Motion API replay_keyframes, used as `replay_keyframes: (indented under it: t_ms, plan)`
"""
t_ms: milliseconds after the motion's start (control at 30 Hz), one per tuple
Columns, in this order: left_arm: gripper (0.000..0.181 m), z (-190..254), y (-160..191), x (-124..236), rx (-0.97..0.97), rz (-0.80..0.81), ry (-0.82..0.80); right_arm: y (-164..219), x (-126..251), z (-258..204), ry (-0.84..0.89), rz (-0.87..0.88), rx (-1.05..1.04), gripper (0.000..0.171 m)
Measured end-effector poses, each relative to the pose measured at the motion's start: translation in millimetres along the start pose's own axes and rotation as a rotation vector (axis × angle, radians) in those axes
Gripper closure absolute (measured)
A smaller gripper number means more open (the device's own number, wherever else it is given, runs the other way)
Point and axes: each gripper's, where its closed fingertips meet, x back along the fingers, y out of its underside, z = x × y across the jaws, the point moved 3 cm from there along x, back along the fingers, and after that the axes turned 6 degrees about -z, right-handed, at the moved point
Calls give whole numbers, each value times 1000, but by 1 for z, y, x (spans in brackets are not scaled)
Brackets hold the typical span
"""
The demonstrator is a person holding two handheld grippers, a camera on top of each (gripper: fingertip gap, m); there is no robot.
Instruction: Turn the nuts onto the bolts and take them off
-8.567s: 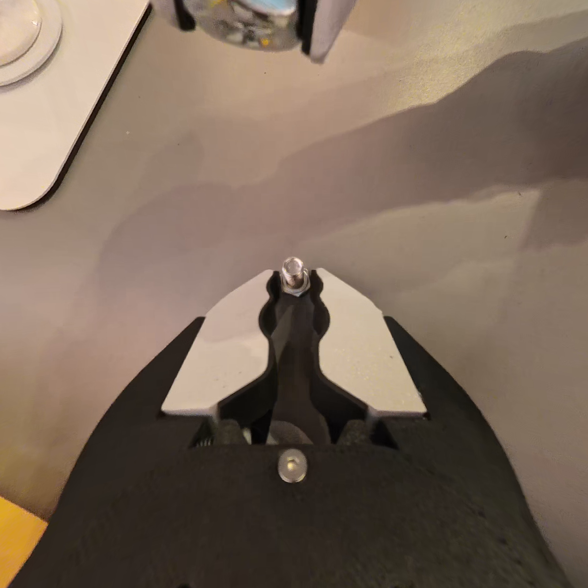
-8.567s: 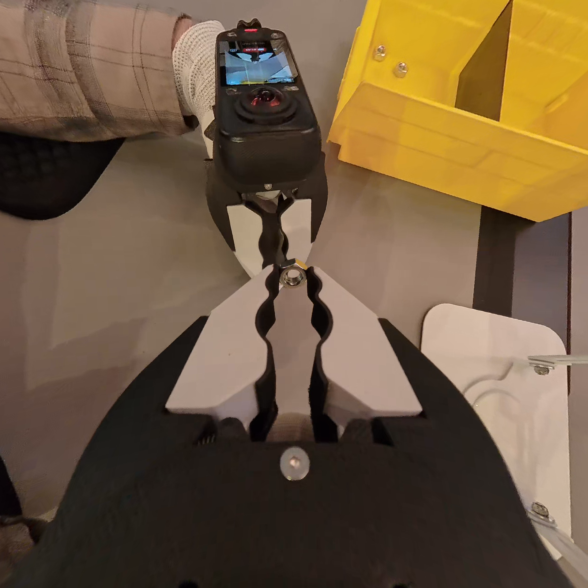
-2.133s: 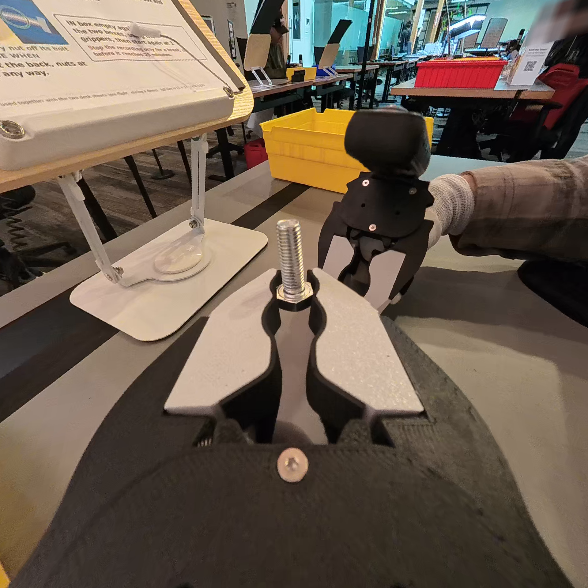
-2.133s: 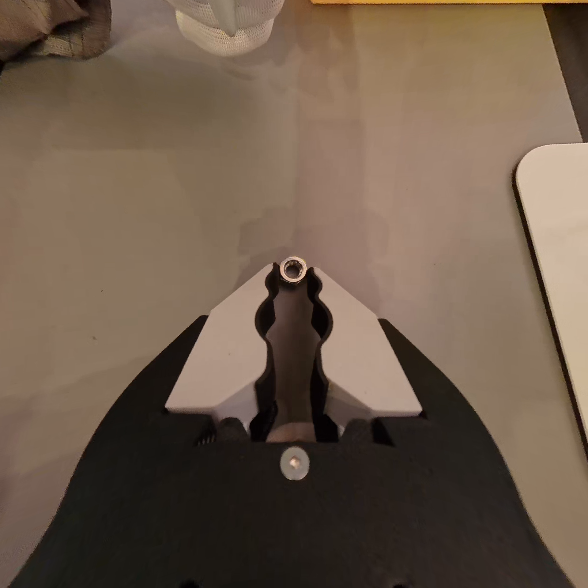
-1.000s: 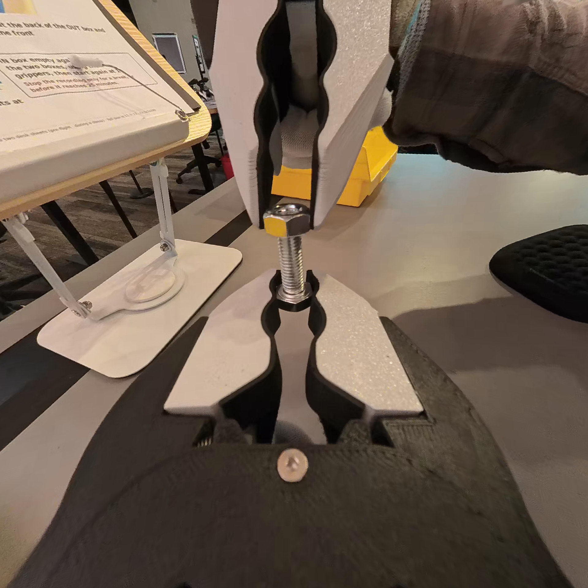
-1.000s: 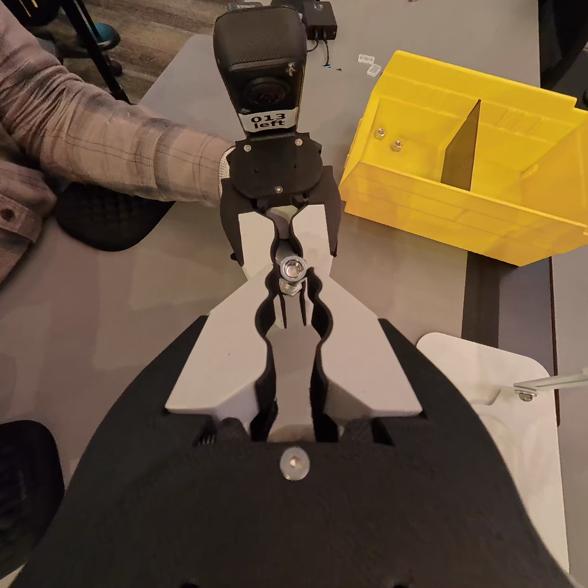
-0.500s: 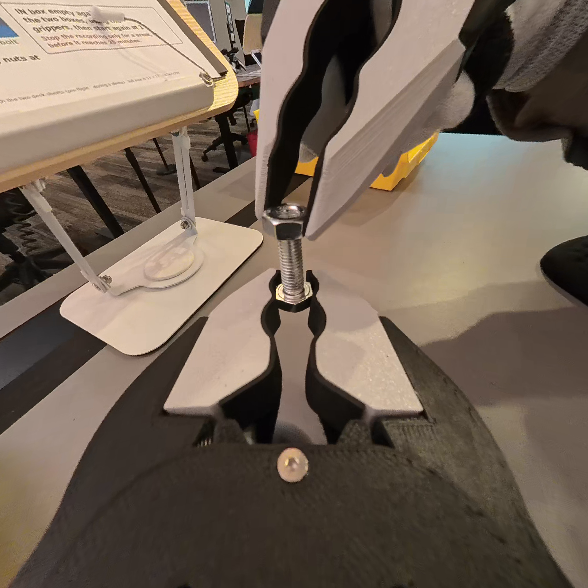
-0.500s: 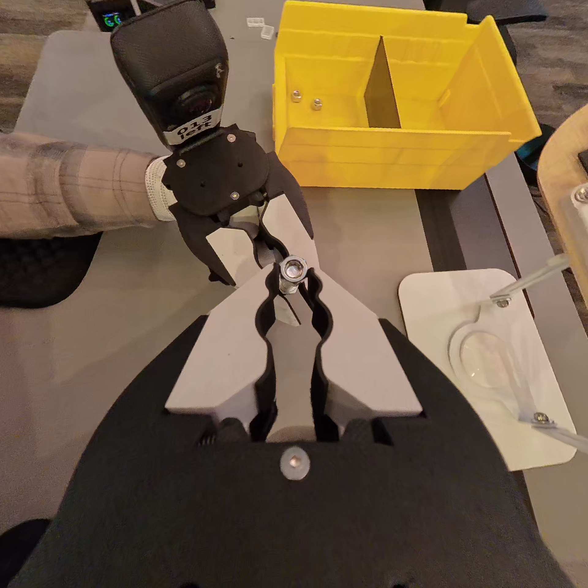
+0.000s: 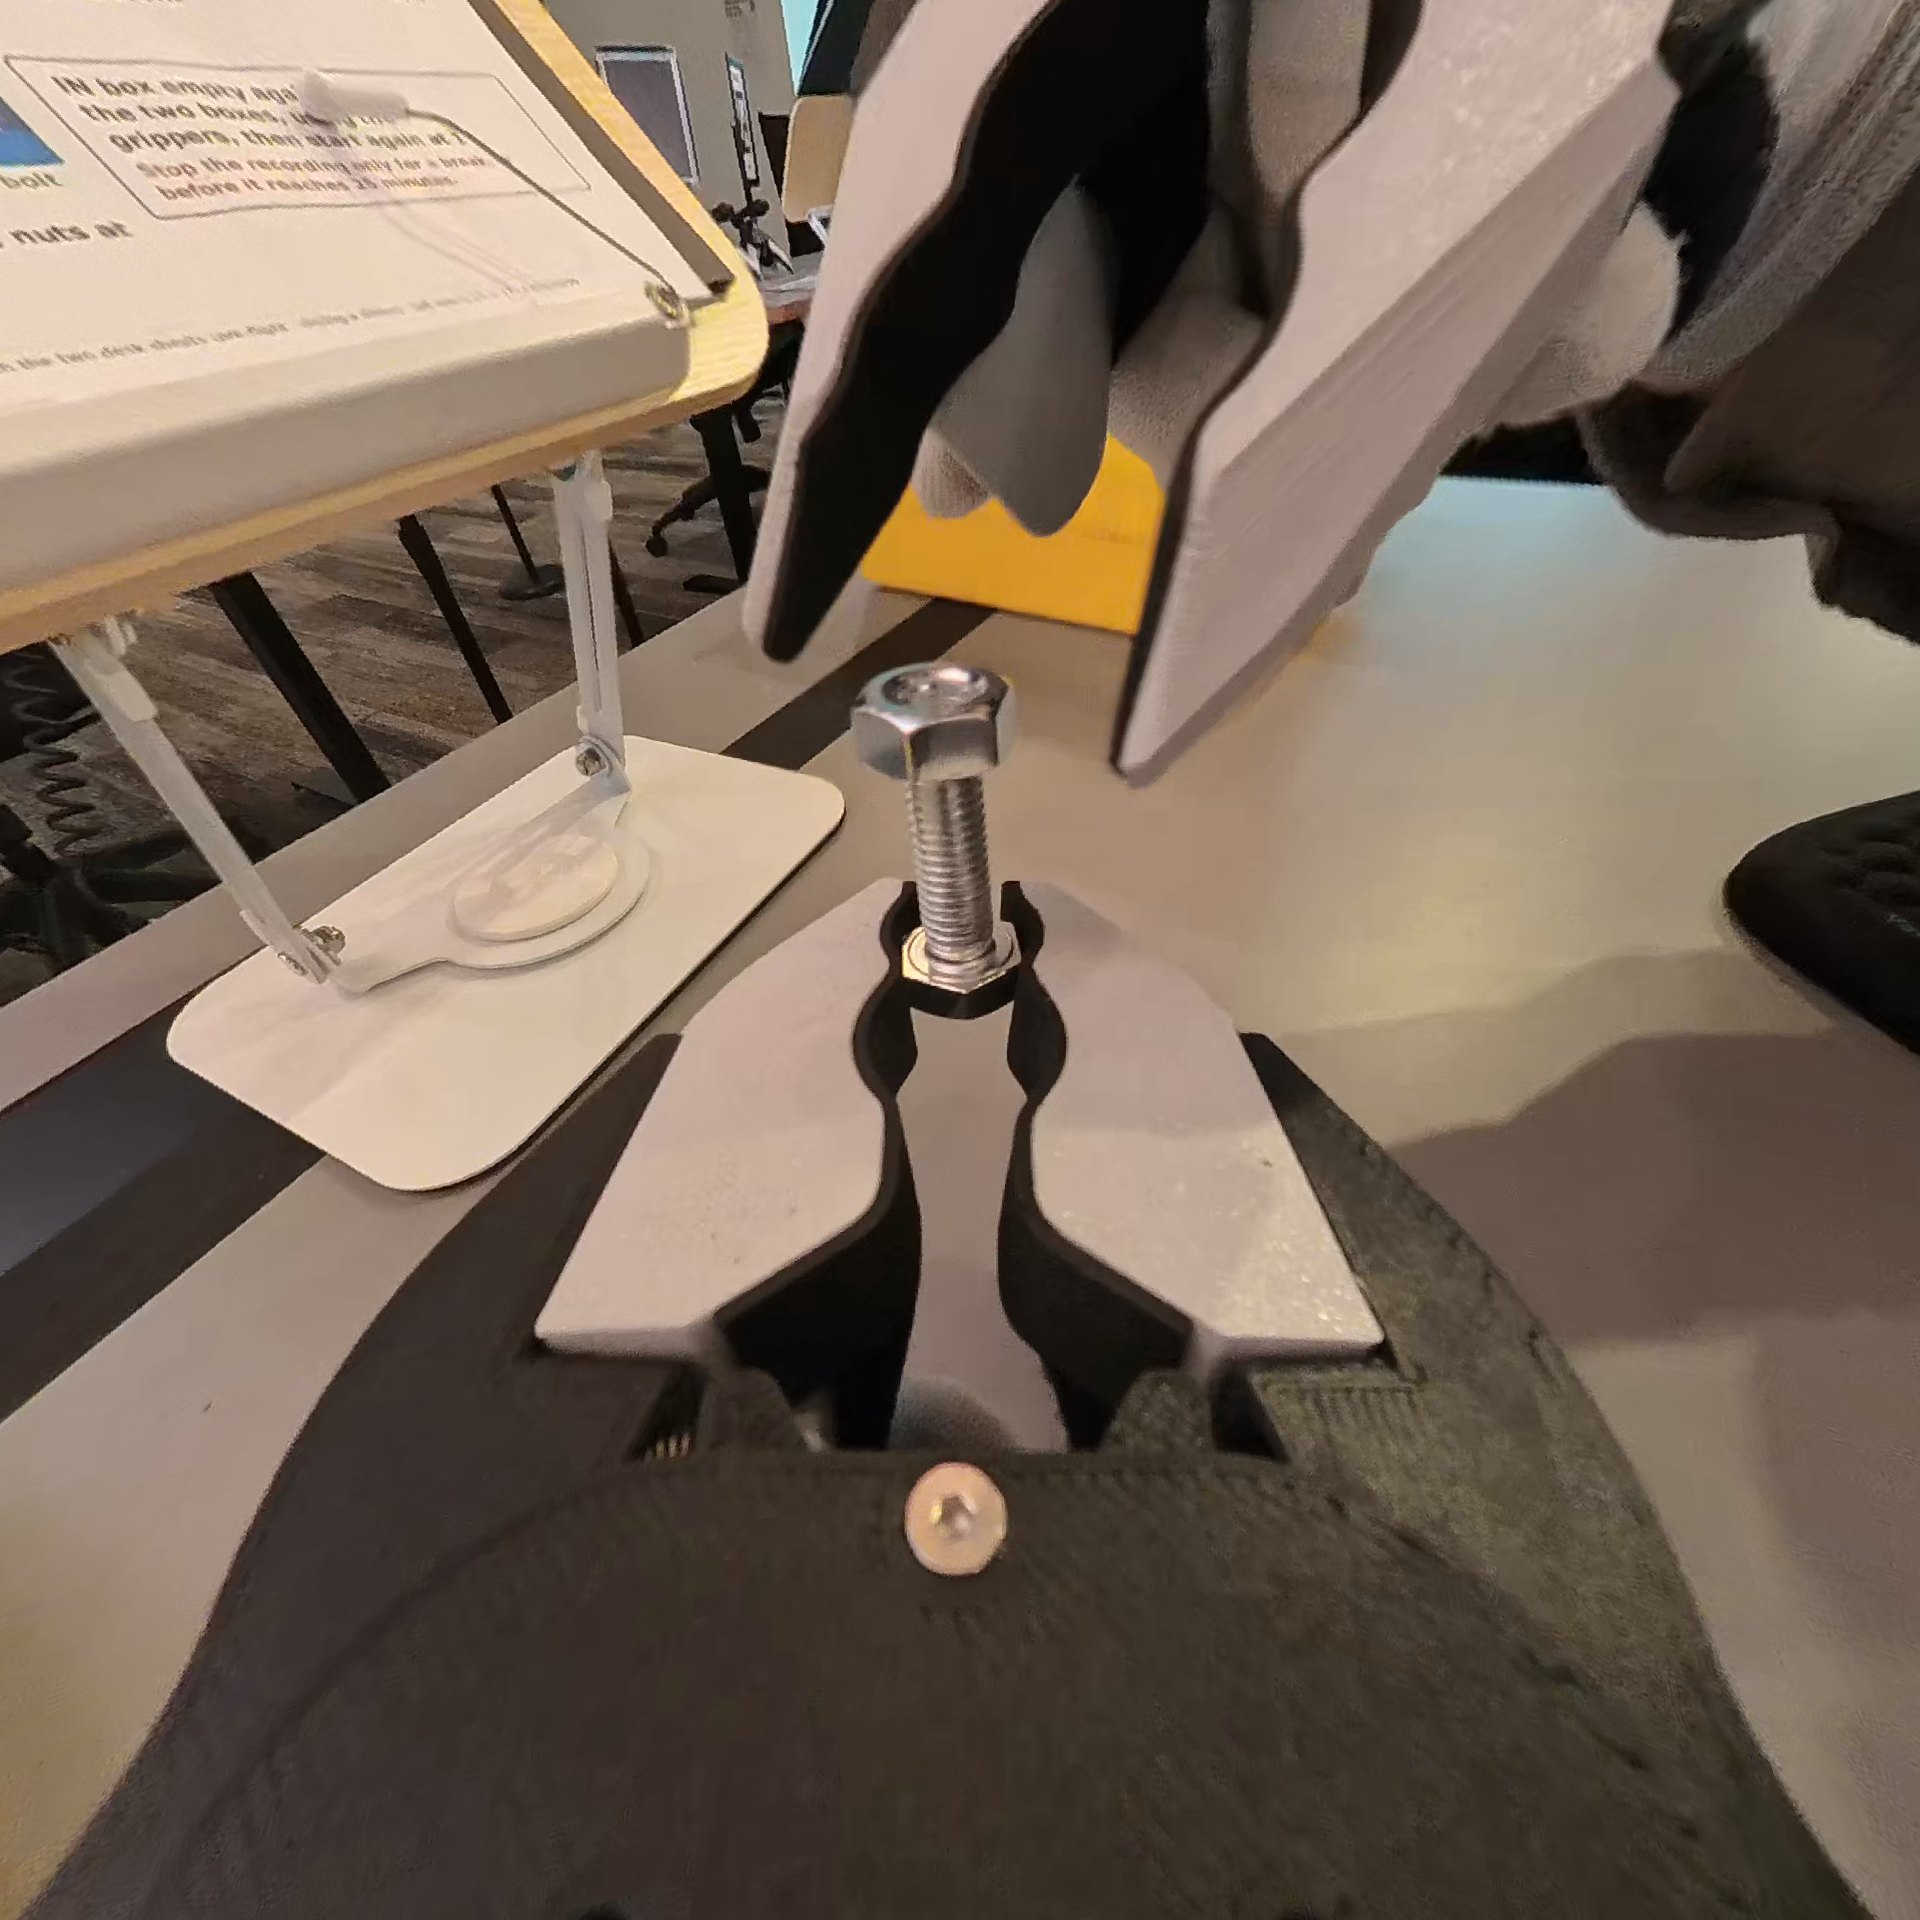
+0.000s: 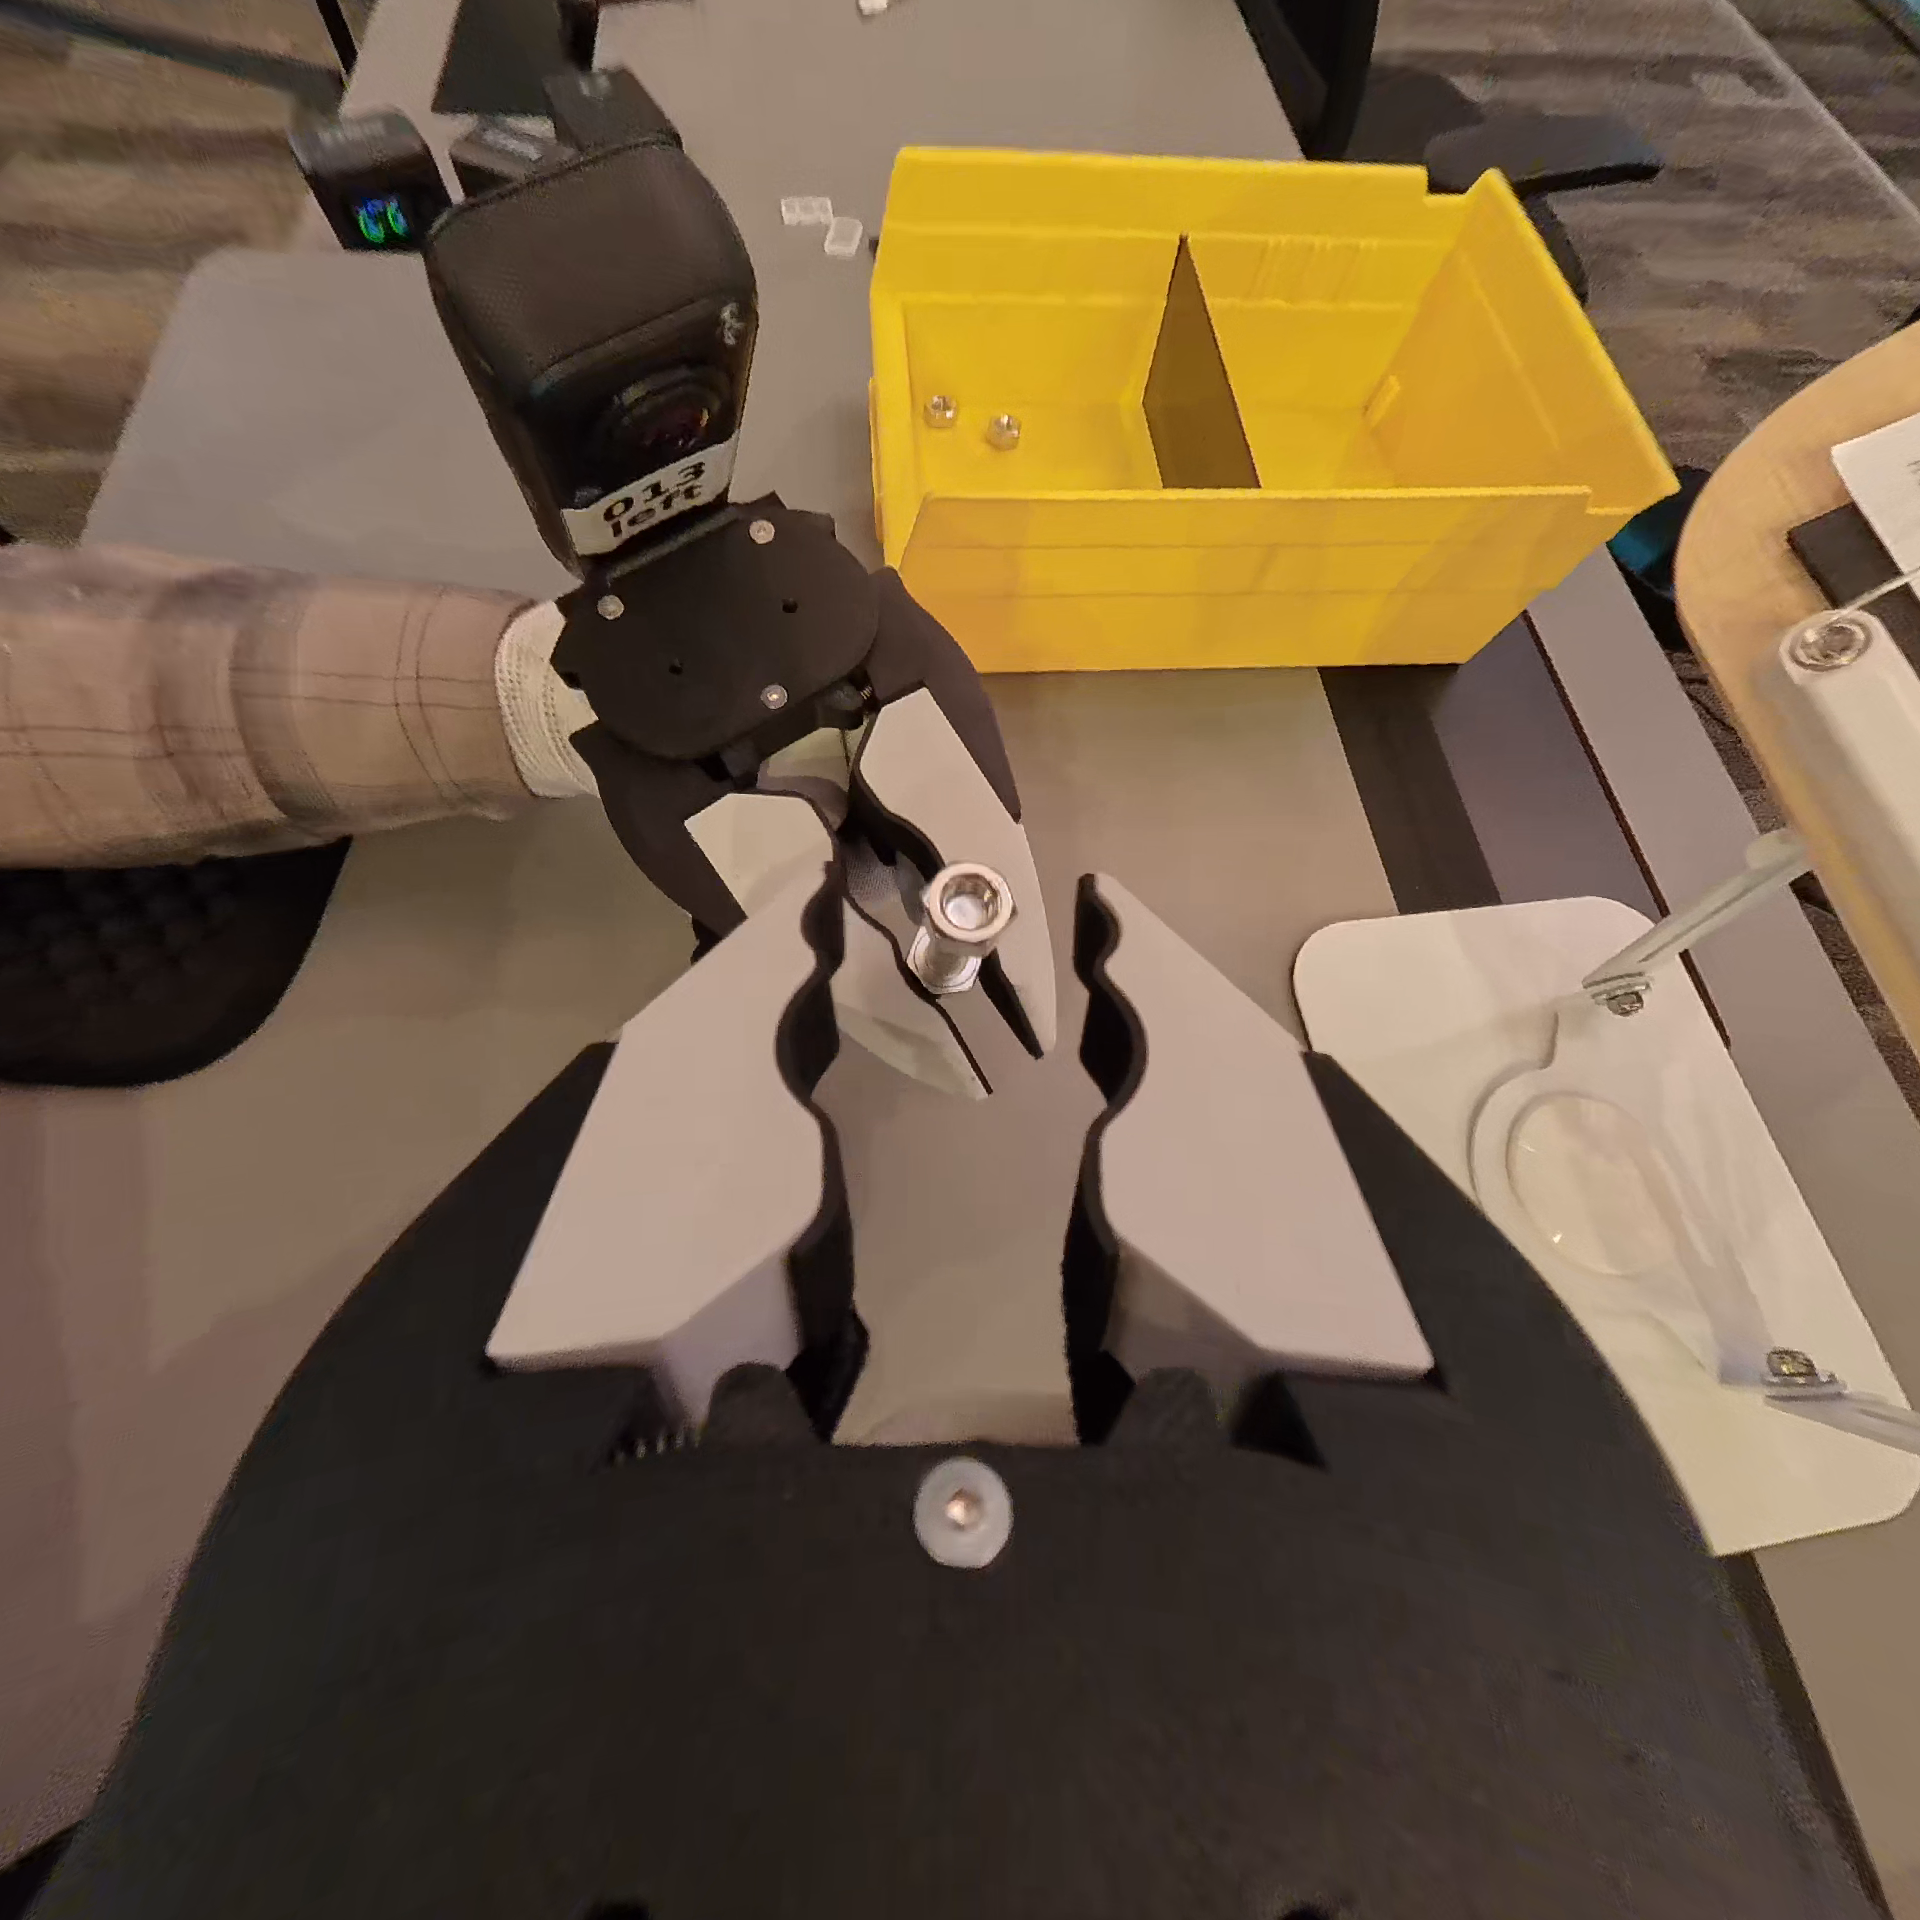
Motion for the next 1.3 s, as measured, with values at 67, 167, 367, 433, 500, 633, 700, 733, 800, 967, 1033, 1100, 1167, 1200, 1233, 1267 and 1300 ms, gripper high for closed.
replay_keyframes:
  t_ms: [67, 167, 367, 433, 500, 633, 700, 733, 800, 967, 1033, 1100, 1167, 1200, 1233, 1267, 1300]
  plan:
    - [167, -1, -6, 3, 29, 42, 13, -2, 4, 0, -9, 66, -35, 116]
    - [167, -2, -14, 9, 68, 103, 30, -4, 8, -6, -64, 205, -127, 104]
    - [167, 0, -18, 11, 83, 134, 51, -11, 15, -18, -93, 391, -182, 93]
    - [167, 1, -17, 11, 81, 129, 50, -10, 13, -21, -97, 382, -182, 93]
    - [167, 1, -19, 11, 81, 132, 51, -10, 13, -23, -97, 394, -179, 95]
    - [167, 1, -18, 11, 83, 126, 51, -10, 15, -28, -103, 405, -168, 99]
    - [167, 0, -17, 10, 86, 125, 51, -9, 15, -31, -106, 407, -162, 101]
    - [167, 0, -17, 10, 85, 123, 52, -9, 15, -32, -109, 407, -159, 102]
    - [167, 1, -17, 9, 84, 123, 52, -7, 14, -35, -110, 392, -150, 105]
    - [167, 1, -17, 10, 79, 119, 47, -8, 17, -31, -71, 407, -166, 95]
    - [167, 1, -17, 9, 77, 116, 47, -7, 14, -32, -66, 399, -163, 93]
    - [167, 2, -17, 9, 74, 111, 48, -6, 10, -37, -74, 383, -145, 92]
    - [167, 1, -16, 9, 75, 110, 43, -5, 10, -39, -69, 377, -128, 94]
    - [167, 0, -16, 9, 78, 107, 42, -5, 12, -43, -92, 379, -116, 111]
    - [167, 0, -16, 9, 77, 107, 41, -6, 15, -44, -99, 389, -118, 116]
    - [167, 0, -16, 9, 75, 106, 43, -5, 15, -43, -90, 388, -128, 116]
    - [167, 1, -16, 9, 73, 105, 43, -4, 16, -41, -82, 390, -134, 116]
